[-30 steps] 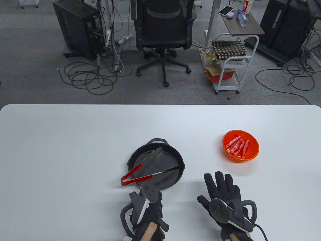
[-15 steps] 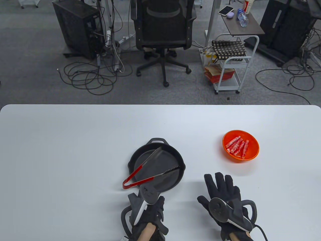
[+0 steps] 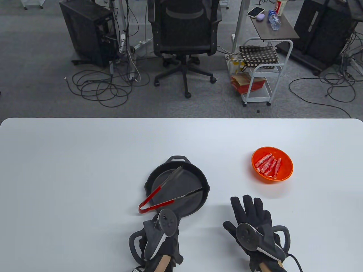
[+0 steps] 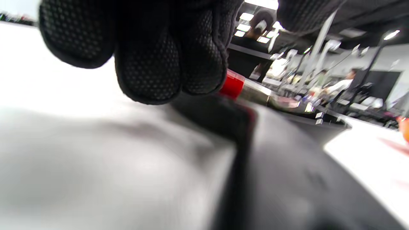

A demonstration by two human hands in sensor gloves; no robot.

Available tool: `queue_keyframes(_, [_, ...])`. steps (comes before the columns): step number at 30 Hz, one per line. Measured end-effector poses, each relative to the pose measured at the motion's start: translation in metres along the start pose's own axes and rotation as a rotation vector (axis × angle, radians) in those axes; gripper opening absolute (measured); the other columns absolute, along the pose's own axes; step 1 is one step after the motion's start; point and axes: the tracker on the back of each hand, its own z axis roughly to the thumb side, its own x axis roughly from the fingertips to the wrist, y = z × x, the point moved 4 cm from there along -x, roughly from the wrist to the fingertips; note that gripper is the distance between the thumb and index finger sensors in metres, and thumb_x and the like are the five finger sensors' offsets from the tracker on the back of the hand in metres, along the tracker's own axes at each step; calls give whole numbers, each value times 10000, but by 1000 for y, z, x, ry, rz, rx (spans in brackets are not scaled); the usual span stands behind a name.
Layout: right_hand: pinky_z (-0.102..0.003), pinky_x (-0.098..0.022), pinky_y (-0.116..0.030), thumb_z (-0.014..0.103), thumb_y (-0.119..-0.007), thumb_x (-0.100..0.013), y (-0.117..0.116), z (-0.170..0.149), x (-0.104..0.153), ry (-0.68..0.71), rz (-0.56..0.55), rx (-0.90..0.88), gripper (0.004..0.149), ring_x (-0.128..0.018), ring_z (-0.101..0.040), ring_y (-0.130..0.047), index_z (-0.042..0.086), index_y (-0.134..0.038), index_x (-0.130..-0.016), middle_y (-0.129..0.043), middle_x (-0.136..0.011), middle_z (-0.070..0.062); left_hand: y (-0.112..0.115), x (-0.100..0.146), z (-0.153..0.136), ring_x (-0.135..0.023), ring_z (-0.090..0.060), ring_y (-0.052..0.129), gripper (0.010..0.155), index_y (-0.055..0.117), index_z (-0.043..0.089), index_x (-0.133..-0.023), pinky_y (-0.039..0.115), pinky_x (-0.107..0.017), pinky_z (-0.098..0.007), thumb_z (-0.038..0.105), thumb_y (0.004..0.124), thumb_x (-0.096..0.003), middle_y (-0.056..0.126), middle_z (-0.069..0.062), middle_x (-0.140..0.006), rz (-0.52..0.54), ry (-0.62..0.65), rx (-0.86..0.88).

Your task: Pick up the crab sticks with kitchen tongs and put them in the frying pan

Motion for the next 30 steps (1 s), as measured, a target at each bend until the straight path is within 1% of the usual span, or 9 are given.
queue_keyframes(2, [-743,-658,-549,620,-421,-579,0,0,0,-1,-1,0,792,-1039,-602,-389,186,-216,-1210,-352,-1216,-284,-14,-4,1,-568,-282,1052,706,697,122,-1028,830,-484,-536,622,670,-530,992,-13,-781,125,62,-12])
queue_keyframes(4, [-742,-659,-549,619,-422,-580,0,0,0,-3,-1,13,791,-1040,-601,-389,187,-218,-1210,-354,-1217,-282,-20,-8,2,-694,-313,993,750,601,143,-1086,757,-565,-592,643,660,-530,911,-27,-897,180,107,-36])
queue_keyframes(7, [-741,-662,-548,622,-420,-579,-1,2,-1,0,3,30,792,-1042,-599,-390,191,-217,-1211,-356,-1218,-278,-21,-17,0,-940,-360,811,806,468,199,-1150,616,-655,-675,676,649,-526,724,-49,-1090,181,144,-83])
queue_keyframes(10, [-742,-661,-548,621,-421,-579,-1,2,-1,-2,7,21,792,-1042,-600,-388,189,-218,-1210,-354,-1219,-277,-15,-31,-7,-1090,-427,577,882,376,222,-1183,464,-698,-729,724,641,-508,491,-109,-1213,105,131,-92])
queue_keyframes(13, [-742,-659,-549,620,-421,-580,0,2,-1,-5,-3,18,791,-1041,-600,-390,186,-222,-1211,-357,-1217,-280,-12,-45,-10,-1121,-460,487,956,322,205,-1191,410,-708,-742,761,644,-483,398,-133,-1239,59,130,-129])
queue_keyframes(16, [-741,-662,-548,621,-422,-579,0,2,-1,-6,0,14,792,-1042,-599,-389,186,-222,-1211,-358,-1217,-280,-6,-59,-9,-1139,-475,442,1031,252,196,-1201,378,-714,-756,805,633,-462,329,-147,-1255,-41,122,-226])
queue_keyframes(19, [-742,-658,-550,621,-422,-579,-1,2,-1,-6,6,16,792,-1041,-599,-390,186,-223,-1210,-357,-1217,-280,3,-70,-11,-1104,-473,517,1092,291,144,-1191,411,-716,-748,833,650,-424,404,-174,-1229,-102,106,-275])
queue_keyframes(23, [-742,-659,-550,621,-422,-578,0,2,-1,-4,4,14,792,-1041,-599,-390,187,-223,-1210,-358,-1217,-280,16,-78,-13,-1101,-491,501,1166,269,114,-1193,403,-711,-765,860,665,-388,374,-196,-1232,-184,92,-310])
queue_keyframes(30, [-741,-660,-549,620,-422,-579,-1,3,-1,-1,6,14,790,-1042,-599,-389,188,-224,-1211,-357,-1217,-280,31,-88,-15,-1076,-471,543,1131,360,132,-1189,450,-715,-744,827,729,-377,411,-184,-1215,-243,35,-407])
